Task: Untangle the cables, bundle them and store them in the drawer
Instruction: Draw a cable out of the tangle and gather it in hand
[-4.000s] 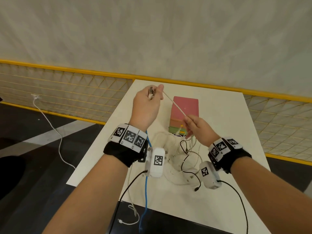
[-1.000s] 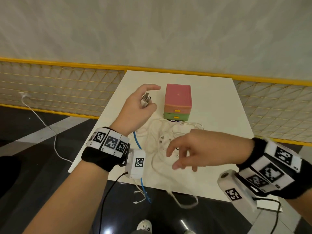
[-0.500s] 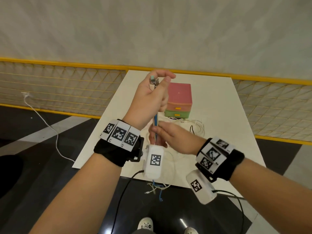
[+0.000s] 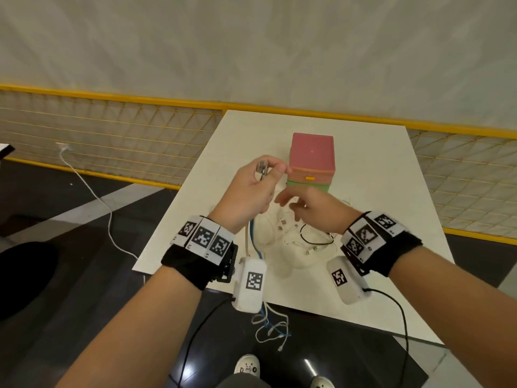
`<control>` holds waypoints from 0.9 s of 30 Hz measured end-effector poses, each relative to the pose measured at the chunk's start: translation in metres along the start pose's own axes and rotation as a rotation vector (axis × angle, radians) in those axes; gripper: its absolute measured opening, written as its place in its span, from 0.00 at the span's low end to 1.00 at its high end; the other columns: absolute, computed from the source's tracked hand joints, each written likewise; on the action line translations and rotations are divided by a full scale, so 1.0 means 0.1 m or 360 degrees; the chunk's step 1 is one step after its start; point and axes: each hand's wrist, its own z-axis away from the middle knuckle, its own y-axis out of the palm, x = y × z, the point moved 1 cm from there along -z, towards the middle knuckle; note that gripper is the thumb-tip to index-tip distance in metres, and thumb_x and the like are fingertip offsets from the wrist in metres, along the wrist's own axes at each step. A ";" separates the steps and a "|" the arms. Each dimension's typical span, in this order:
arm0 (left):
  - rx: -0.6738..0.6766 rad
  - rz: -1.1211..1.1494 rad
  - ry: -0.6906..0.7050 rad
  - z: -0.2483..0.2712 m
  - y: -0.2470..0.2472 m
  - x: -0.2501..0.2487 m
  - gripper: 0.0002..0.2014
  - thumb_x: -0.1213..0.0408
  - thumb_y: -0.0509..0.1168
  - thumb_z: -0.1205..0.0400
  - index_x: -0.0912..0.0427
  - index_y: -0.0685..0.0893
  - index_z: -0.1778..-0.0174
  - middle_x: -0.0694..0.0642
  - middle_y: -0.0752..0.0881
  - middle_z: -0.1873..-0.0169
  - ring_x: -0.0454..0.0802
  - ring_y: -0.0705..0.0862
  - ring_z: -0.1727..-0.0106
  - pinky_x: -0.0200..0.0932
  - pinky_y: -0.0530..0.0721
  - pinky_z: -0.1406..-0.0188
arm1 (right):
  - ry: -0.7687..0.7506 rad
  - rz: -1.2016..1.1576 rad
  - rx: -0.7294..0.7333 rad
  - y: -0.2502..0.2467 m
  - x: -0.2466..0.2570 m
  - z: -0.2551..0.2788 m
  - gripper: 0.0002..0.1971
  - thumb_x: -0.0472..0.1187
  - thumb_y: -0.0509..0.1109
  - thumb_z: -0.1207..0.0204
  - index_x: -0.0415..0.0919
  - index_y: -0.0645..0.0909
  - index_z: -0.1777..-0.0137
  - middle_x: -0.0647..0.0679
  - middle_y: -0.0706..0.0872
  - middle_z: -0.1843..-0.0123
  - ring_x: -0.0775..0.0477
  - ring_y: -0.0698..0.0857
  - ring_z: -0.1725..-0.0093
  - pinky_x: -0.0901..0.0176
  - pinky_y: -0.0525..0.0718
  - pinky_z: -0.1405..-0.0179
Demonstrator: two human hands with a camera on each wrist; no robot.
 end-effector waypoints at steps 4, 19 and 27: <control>-0.0201 0.0000 -0.0260 -0.05 -0.11 0.28 0.18 0.49 0.61 0.15 0.55 0.74 0.67 0.48 0.63 0.80 0.45 0.58 0.80 0.37 0.56 0.79 | 0.0078 0.0211 0.0172 0.21 -0.19 -0.13 0.12 0.28 0.61 0.23 0.39 0.84 0.50 0.48 0.85 0.55 0.60 0.80 0.66 0.70 0.75 0.65; -0.0535 0.0182 -0.0534 -0.06 -0.58 0.62 0.24 0.52 0.69 0.19 0.51 0.61 0.74 0.52 0.59 0.77 0.48 0.54 0.78 0.36 0.55 0.82 | 0.0331 0.0701 0.0562 1.49 -0.71 -0.67 0.07 0.34 0.63 0.21 0.36 0.79 0.46 0.42 0.73 0.46 0.37 0.81 0.45 0.54 0.73 0.44; -0.0716 0.0046 -0.0409 -0.11 -0.57 0.63 0.16 0.53 0.63 0.15 0.51 0.80 0.70 0.46 0.72 0.76 0.45 0.63 0.80 0.38 0.66 0.78 | 0.0236 -0.0192 -0.0158 1.10 -0.31 -0.61 0.11 0.47 0.57 0.16 0.43 0.74 0.56 0.47 0.87 0.62 0.42 0.85 0.70 0.53 0.83 0.62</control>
